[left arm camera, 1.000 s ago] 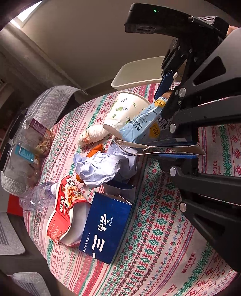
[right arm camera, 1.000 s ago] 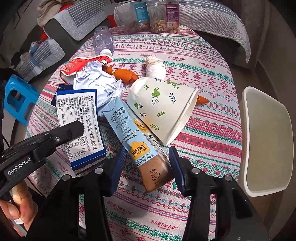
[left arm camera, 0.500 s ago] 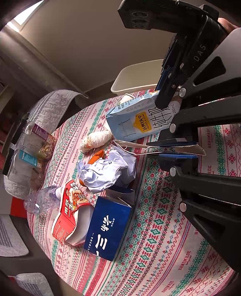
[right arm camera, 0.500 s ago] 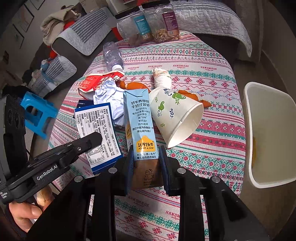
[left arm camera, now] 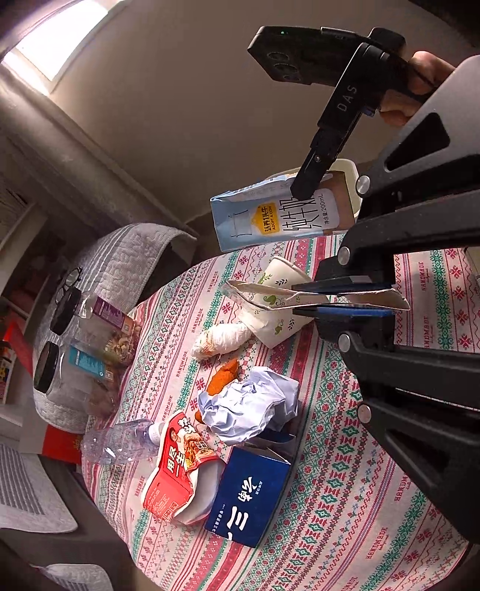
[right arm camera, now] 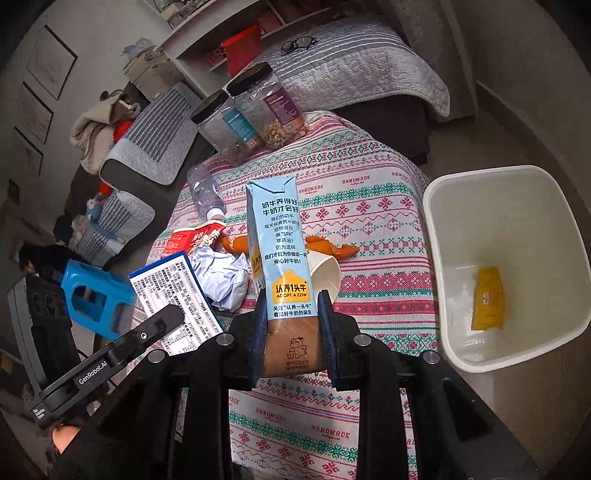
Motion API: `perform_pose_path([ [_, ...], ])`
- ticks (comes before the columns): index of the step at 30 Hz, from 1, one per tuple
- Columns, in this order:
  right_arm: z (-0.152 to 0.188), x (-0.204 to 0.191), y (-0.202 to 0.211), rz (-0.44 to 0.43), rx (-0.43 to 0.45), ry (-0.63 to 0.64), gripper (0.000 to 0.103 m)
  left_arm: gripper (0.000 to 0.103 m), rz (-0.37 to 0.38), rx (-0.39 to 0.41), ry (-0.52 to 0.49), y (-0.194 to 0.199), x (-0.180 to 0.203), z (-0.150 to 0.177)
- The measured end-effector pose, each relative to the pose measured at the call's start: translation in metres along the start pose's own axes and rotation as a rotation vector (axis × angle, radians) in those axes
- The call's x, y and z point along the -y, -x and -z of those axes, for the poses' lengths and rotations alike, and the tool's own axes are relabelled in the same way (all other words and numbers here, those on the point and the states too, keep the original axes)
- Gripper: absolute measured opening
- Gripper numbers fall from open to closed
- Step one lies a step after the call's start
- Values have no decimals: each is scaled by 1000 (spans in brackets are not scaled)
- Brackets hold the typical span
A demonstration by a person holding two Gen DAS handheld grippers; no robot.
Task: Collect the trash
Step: 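Carry both cartons over the white bin and open both grippers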
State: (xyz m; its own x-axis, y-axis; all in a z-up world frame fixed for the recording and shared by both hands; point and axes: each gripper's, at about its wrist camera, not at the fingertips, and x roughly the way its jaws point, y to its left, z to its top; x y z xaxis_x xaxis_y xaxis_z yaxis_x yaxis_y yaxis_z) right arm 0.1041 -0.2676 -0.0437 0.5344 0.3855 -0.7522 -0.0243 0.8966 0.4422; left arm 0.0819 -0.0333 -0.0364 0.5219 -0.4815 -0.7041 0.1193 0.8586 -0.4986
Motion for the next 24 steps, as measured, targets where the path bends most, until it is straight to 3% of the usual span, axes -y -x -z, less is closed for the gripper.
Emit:
perform_pose_path([
  [11, -12, 80, 40, 71, 120, -231, 25, 6, 102, -40, -117, -50, 88, -4],
  [14, -12, 97, 49, 137, 152, -263, 25, 6, 126, -64, -136, -71, 111, -1],
  [24, -5, 156, 48, 136, 108, -471, 25, 6, 144, -155, -122, -155, 151, 7],
])
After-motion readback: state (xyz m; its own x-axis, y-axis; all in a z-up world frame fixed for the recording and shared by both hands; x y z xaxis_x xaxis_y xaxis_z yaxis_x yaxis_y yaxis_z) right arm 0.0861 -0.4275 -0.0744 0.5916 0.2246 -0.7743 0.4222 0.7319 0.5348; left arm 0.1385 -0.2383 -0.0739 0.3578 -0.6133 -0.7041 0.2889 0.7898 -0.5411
